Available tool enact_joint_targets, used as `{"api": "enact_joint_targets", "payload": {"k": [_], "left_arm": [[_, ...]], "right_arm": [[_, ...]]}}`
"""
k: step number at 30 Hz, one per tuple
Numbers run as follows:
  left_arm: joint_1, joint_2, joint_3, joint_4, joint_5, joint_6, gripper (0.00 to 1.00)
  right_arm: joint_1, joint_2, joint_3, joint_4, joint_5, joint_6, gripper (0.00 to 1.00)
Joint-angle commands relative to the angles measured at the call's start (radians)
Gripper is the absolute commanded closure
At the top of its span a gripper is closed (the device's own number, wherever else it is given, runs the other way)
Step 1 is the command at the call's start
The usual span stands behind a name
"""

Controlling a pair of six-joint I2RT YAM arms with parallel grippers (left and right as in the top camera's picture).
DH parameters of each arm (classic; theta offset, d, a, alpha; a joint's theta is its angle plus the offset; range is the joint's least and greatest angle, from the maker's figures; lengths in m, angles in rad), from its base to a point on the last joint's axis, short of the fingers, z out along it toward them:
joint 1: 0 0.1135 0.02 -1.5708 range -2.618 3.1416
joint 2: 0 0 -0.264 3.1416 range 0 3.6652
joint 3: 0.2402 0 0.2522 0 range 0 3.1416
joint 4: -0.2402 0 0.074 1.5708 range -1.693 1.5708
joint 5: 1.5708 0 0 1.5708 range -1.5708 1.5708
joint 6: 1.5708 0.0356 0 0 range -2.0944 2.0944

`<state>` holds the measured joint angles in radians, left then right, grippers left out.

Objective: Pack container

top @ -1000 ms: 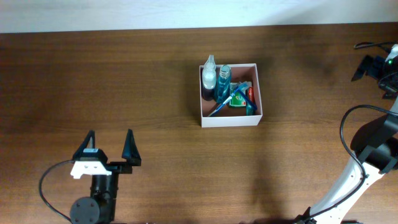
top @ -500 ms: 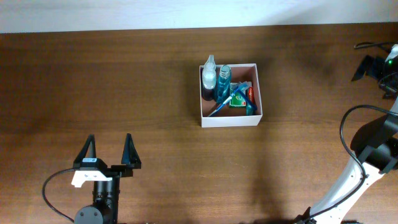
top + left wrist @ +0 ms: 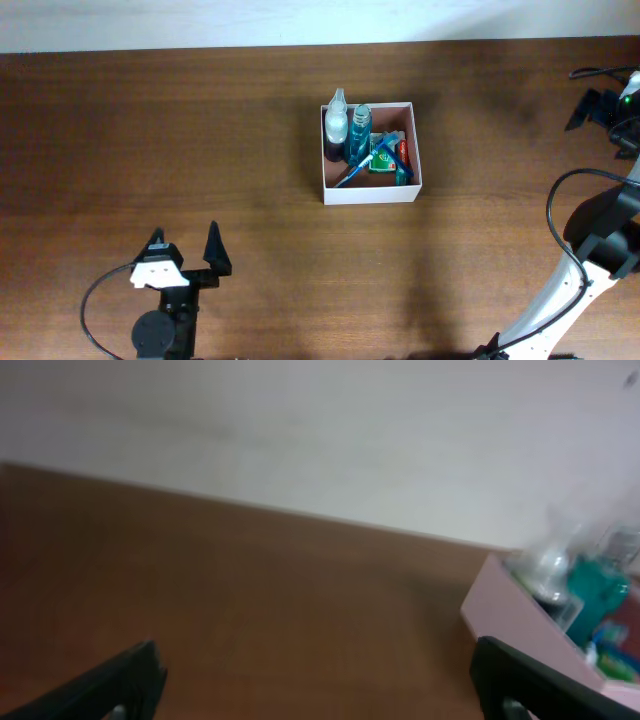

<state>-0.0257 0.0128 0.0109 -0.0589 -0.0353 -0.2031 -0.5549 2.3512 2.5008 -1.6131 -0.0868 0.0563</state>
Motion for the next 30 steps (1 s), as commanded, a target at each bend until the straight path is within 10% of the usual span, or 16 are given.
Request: {"api": "enact_joint_targets", "payload": {"k": [1, 30], "left_arm": [[0.005, -0.008, -0.003, -0.021, -0.014, 0.012, 0.0], [0.005, -0.008, -0.002, -0.021, 0.065, 0.085, 0.01]], "right_arm": [[0.005, -0.031, -0.005, 0.002, -0.002, 0.005, 0.01], [0.005, -0.031, -0.005, 0.002, -0.002, 0.005, 0.01]]}}
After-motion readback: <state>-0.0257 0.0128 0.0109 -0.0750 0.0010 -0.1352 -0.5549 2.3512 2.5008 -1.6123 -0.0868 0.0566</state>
